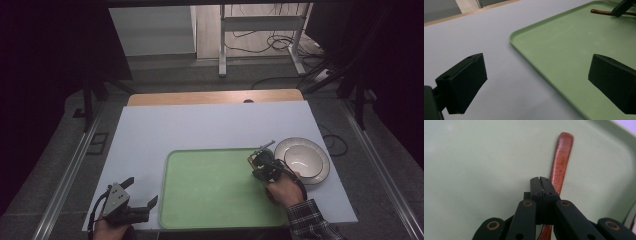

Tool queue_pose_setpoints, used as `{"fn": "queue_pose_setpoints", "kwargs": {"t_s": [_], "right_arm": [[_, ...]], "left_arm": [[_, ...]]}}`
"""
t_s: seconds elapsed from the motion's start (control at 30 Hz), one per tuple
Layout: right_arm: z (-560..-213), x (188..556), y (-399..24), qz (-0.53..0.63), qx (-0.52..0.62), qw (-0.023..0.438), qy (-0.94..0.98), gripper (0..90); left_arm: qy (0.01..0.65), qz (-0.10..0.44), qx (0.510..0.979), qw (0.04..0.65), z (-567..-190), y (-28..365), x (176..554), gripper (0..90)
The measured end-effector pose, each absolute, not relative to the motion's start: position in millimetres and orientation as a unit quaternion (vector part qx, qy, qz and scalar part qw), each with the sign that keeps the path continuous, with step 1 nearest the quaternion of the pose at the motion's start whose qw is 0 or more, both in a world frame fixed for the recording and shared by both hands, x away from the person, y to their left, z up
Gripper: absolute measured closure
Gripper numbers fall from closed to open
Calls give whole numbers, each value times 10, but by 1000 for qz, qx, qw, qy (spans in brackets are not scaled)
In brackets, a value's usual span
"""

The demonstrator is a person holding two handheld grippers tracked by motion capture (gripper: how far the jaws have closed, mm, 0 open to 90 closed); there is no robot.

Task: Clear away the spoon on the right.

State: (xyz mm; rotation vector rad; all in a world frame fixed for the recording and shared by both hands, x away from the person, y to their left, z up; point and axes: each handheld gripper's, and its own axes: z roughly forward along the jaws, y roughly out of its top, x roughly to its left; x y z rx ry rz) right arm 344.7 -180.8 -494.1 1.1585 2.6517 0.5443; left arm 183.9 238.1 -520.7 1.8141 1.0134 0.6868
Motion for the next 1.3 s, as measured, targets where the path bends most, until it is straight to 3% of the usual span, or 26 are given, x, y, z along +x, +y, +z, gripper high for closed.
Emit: {"fn": "queue_pose_setpoints", "kwargs": {"t_s": [0.83, 1.3], "right_arm": [[-4939, 3530, -1989, 188, 426, 111, 878, 894], [-4898, 3501, -1972, 204, 414, 115, 879, 824]], "left_arm": [[411, 280, 737, 459, -5207, 2379, 1837, 17], [411, 280, 736, 459, -5207, 2381, 1836, 17]]}}
